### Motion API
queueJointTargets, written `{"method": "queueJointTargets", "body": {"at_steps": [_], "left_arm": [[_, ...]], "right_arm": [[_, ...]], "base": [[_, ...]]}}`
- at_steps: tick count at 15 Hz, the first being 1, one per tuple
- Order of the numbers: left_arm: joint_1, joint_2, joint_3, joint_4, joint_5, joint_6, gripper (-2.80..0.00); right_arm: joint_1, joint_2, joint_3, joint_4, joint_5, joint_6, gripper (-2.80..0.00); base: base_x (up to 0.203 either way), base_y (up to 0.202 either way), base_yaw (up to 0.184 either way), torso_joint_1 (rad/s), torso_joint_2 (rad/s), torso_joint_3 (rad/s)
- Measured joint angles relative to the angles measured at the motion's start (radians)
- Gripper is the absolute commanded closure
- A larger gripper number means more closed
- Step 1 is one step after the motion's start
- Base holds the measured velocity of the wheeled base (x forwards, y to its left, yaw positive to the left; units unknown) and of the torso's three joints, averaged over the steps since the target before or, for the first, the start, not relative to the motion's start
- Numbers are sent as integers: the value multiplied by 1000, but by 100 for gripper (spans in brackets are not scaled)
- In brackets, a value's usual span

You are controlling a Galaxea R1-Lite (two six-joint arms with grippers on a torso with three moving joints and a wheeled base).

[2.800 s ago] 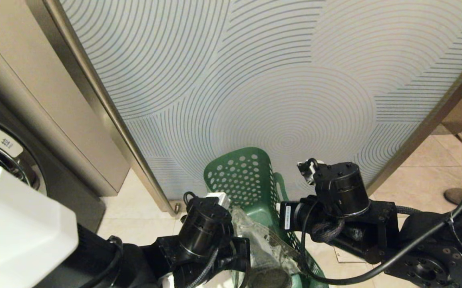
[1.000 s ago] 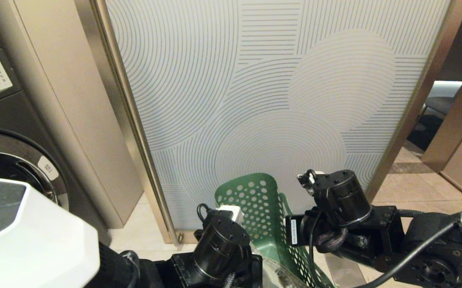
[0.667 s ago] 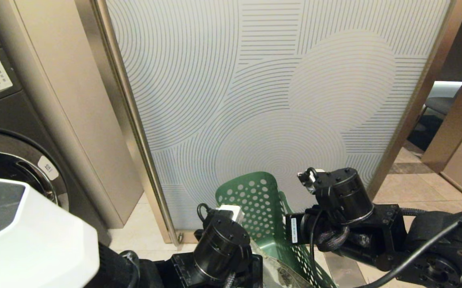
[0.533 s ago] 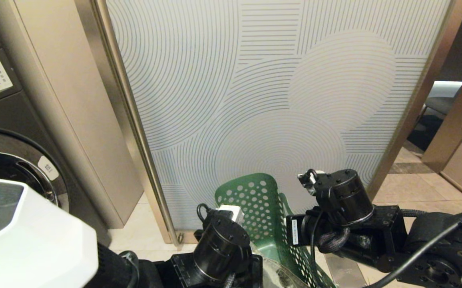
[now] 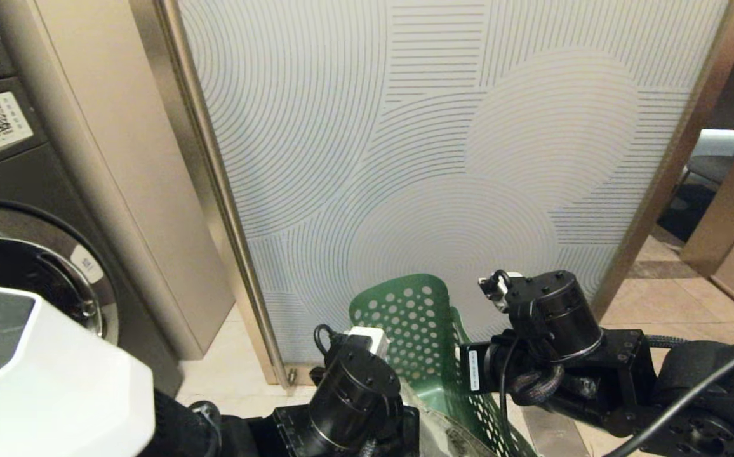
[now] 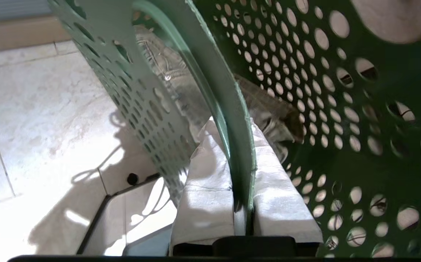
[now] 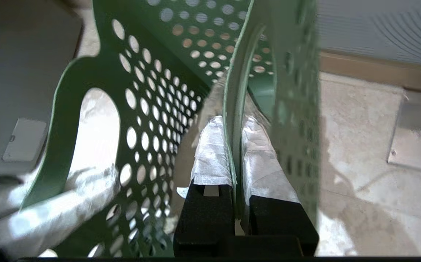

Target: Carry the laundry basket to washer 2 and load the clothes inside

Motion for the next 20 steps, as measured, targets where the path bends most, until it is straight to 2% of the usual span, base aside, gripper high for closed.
{"method": "queueJointTargets", "body": {"at_steps": [20], "left_arm": [[-31, -4, 8, 0, 40, -1, 0]], "right_arm": [[0, -40, 52, -2, -1, -27, 0]], "base": [[1, -8, 175, 2, 3, 3]]}}
